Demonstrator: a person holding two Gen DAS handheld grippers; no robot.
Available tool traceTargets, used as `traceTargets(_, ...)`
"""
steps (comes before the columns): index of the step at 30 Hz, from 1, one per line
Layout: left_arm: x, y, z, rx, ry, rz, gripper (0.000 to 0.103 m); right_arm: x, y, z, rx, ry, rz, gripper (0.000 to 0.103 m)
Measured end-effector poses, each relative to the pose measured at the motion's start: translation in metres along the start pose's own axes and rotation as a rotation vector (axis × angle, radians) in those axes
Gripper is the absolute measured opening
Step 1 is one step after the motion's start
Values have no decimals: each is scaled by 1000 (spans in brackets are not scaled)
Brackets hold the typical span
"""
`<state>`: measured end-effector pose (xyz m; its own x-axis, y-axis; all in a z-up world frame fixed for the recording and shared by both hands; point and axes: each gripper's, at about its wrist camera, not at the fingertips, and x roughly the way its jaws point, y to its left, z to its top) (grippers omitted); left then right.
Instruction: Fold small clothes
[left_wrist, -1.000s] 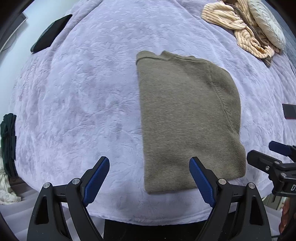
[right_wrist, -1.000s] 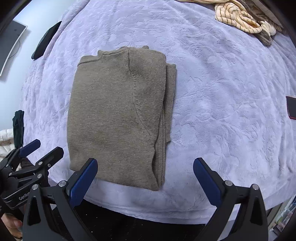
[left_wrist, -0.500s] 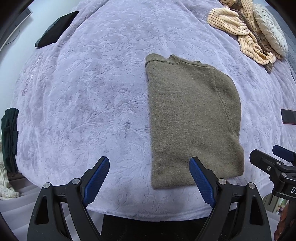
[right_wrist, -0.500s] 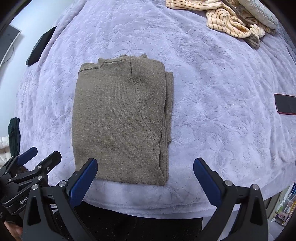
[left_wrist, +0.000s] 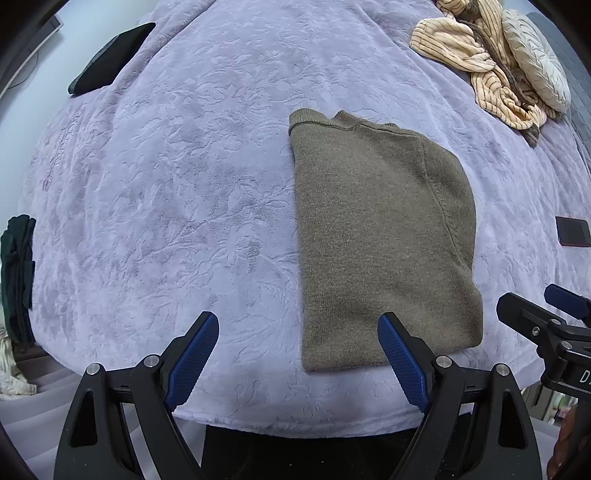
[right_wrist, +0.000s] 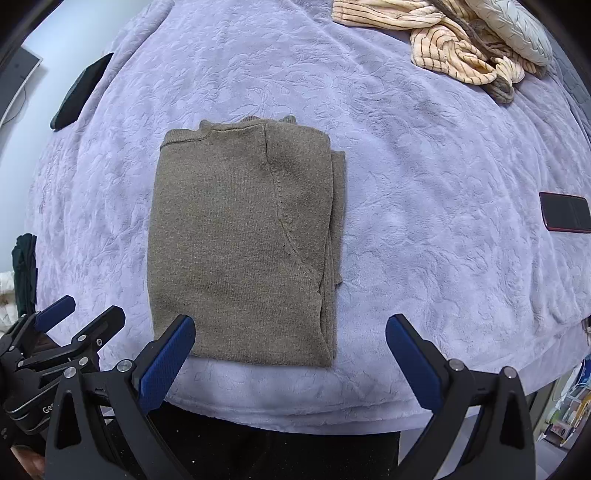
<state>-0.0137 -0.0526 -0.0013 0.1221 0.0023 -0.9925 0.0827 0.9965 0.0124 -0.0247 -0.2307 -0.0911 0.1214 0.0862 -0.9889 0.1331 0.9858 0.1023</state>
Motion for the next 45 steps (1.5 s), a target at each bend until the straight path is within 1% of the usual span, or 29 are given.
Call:
traceTargets(25, 1, -2, 5, 19, 13, 4, 89, 2, 2, 7, -9, 4, -9, 103)
traceTargets(45, 0, -2, 7, 30, 11, 16, 89, 2, -2, 5, 0, 0, -25, 103)
